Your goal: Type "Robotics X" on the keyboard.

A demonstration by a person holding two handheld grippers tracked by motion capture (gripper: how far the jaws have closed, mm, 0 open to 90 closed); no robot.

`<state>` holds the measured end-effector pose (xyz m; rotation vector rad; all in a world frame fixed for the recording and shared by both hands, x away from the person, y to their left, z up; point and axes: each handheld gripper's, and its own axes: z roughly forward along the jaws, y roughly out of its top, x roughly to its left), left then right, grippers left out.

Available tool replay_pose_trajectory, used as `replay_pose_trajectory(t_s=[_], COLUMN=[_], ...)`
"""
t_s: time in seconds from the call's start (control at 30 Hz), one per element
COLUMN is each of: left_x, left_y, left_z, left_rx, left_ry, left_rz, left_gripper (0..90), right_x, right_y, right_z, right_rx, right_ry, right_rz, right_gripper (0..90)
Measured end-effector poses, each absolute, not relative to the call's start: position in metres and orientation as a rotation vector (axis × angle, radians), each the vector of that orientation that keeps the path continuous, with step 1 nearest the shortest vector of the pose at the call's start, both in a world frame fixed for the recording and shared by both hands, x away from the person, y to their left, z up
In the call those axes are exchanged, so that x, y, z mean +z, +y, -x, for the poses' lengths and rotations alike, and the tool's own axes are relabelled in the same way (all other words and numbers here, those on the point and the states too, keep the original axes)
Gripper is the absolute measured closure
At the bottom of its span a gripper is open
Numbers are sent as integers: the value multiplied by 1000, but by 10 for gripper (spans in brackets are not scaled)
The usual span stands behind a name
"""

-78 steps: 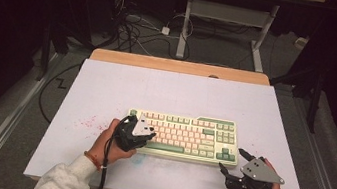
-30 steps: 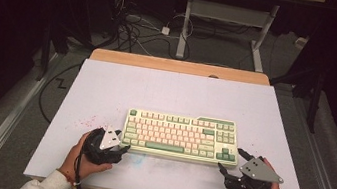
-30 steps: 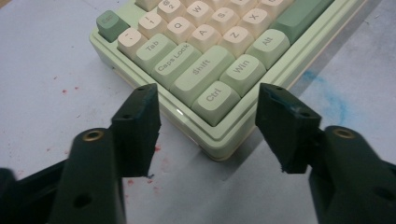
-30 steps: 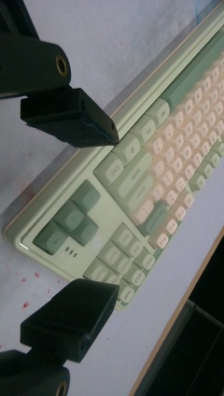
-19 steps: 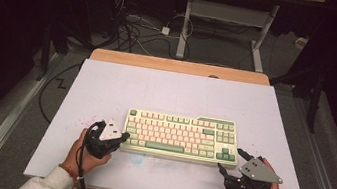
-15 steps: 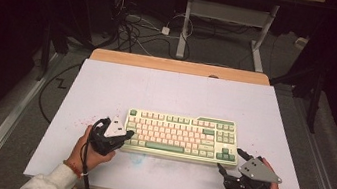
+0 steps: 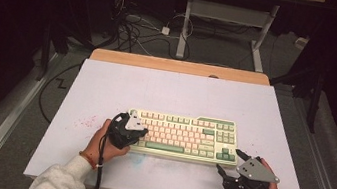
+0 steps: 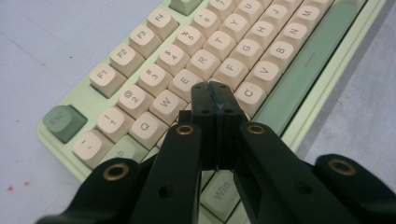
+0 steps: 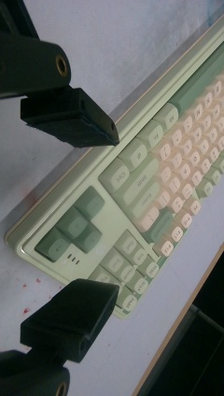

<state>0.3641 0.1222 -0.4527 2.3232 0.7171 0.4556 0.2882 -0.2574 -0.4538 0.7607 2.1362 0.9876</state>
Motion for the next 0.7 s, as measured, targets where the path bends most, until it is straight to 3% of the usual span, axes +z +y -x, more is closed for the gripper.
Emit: replay_pose_trajectory(t_s=[0.7], left_x=[-456], left_y=[113], left_z=[-377], left_rx=[465], left_ry=[725], left_rz=[-2380], left_gripper=[869], right_x=[-456], right_y=[-256], right_z=[-289], right_rx=[967], right_ry=[2160], right_rz=[-753], right_gripper=[242])
